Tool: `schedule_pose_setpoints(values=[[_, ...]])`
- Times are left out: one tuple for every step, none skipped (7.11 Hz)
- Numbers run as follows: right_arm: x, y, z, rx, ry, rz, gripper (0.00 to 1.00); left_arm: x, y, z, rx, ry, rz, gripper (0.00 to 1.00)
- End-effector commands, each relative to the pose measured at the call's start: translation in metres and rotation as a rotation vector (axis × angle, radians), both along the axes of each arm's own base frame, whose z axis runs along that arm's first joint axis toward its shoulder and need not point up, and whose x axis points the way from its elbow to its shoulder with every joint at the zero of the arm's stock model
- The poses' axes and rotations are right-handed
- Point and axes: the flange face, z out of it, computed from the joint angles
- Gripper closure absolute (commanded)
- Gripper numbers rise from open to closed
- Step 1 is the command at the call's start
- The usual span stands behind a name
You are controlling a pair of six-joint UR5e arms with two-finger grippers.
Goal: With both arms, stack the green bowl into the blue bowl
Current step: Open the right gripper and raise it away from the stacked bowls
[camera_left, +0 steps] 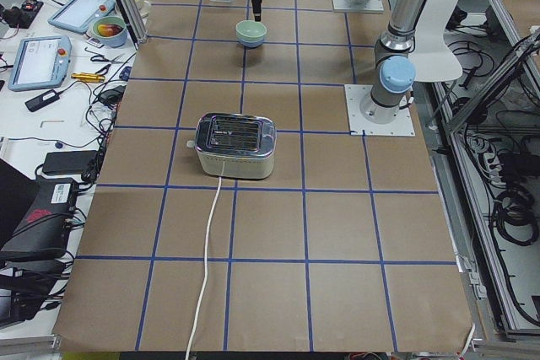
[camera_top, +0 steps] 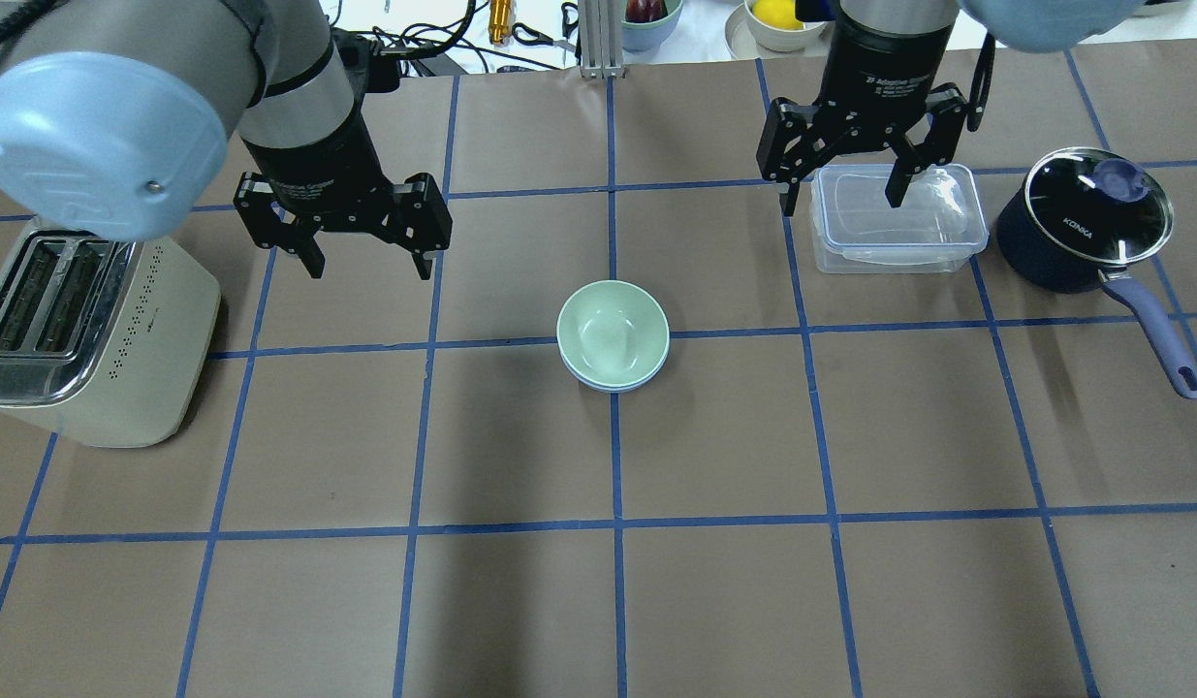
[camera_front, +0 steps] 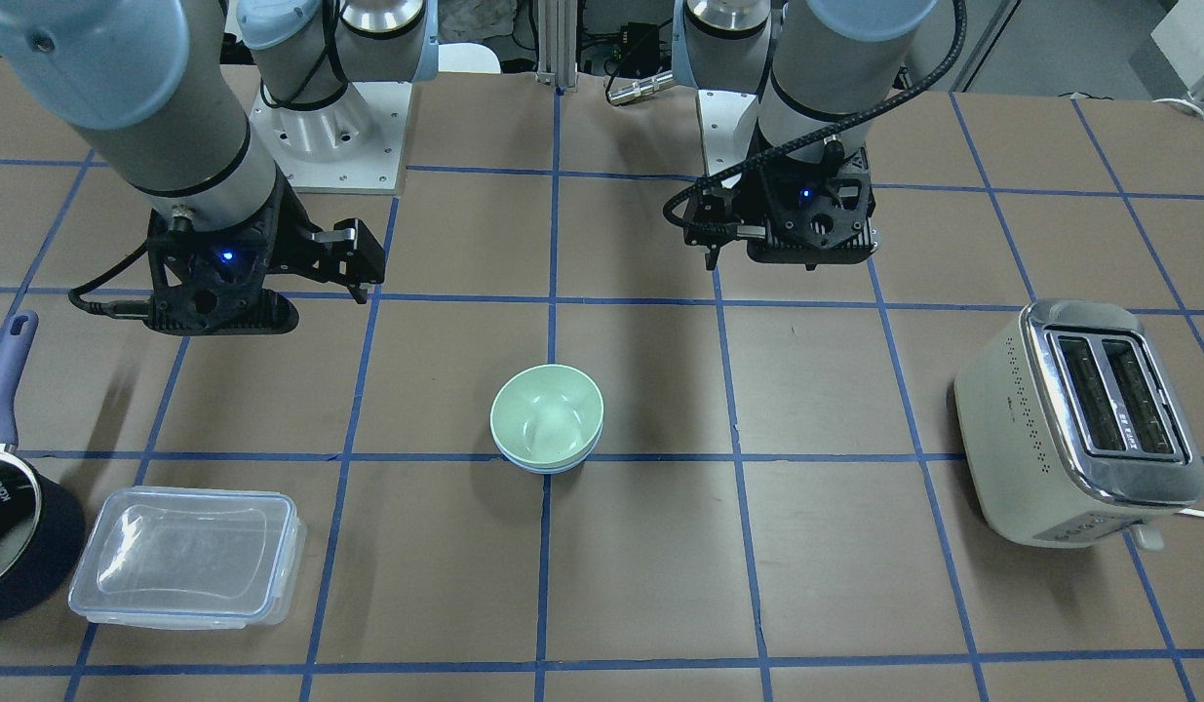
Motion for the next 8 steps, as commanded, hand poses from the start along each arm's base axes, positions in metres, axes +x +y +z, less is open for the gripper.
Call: schedule_pose_setpoints(values=[[-0.004,0.016,0.000,0.014,-0.005,-0.015,0.00,0.003,0.014,0.010,0.012,0.021,-0.072,0.00],[-0.007,0.037,0.006,-0.012,-0.008,-0.038,0.00,0.004,0.014,0.009,0.008,0.021,-0.075,0.00],[-0.006,0.048,0.008,-0.068,-0.007,-0.083,0.00,0.007,0.013,0.005,0.013,0.022,-0.075,0.00],[-0.006,0.060,0.006,-0.105,-0.001,-0.141,0.00,0.012,0.012,0.000,0.015,0.021,-0.063,0.00],[-0.006,0.070,0.009,-0.126,-0.003,-0.149,0.00,0.014,0.009,-0.002,-0.009,0.023,-0.052,0.00],[-0.007,0.070,0.013,-0.140,0.006,-0.137,0.00,0.014,0.009,-0.007,-0.014,0.022,-0.048,0.00],[-0.008,0.072,0.019,-0.149,0.007,-0.137,0.00,0.012,0.006,-0.006,-0.050,0.025,-0.027,0.00],[-0.007,0.073,0.019,-0.146,0.005,-0.132,0.00,0.013,0.004,-0.005,-0.067,0.024,0.010,0.00]])
